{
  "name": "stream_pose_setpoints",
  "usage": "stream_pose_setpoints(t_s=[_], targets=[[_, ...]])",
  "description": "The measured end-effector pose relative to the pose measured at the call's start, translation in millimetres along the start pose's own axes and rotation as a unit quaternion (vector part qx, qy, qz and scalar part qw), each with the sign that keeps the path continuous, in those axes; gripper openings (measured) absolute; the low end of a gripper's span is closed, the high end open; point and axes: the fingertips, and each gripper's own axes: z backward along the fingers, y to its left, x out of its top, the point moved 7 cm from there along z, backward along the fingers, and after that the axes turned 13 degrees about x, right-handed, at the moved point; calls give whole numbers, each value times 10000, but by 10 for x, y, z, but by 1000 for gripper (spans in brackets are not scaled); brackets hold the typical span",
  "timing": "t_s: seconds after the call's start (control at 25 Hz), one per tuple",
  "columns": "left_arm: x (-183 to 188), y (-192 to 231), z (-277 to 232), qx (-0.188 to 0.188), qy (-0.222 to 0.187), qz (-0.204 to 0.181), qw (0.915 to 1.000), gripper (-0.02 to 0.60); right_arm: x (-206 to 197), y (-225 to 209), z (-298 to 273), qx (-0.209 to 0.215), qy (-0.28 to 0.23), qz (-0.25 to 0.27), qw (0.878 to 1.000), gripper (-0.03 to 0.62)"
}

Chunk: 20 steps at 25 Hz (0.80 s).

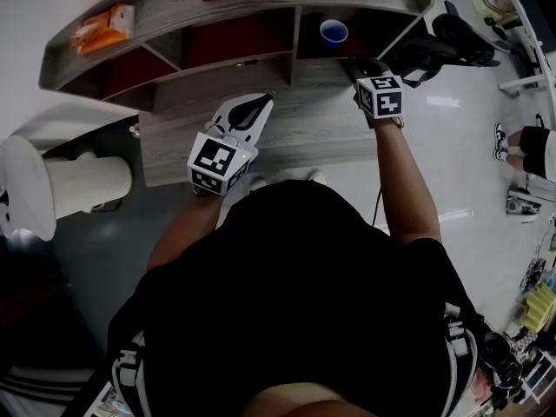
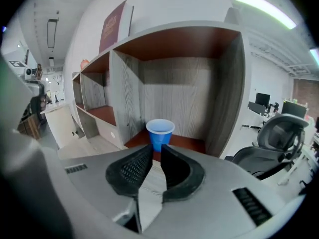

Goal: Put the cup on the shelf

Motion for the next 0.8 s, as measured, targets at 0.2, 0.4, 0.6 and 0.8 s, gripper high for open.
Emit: stream_pose_setpoints(t_s=[0.2, 0.4, 0.6, 0.8], targets=[[61, 48, 66, -66, -97, -70, 9999, 18, 131, 195, 246, 23, -213, 36, 9998, 32], [153, 20, 154, -215, -217, -142, 9994, 18, 295, 419, 522, 119, -518, 19, 9986, 21], [312, -7, 278, -393, -428, -173, 9982, 18, 468, 635, 827, 185, -838, 86, 9963, 15], [369, -13, 326, -513, -504, -113, 9973, 18, 607, 788, 1190, 16, -1253, 257, 9918, 12]])
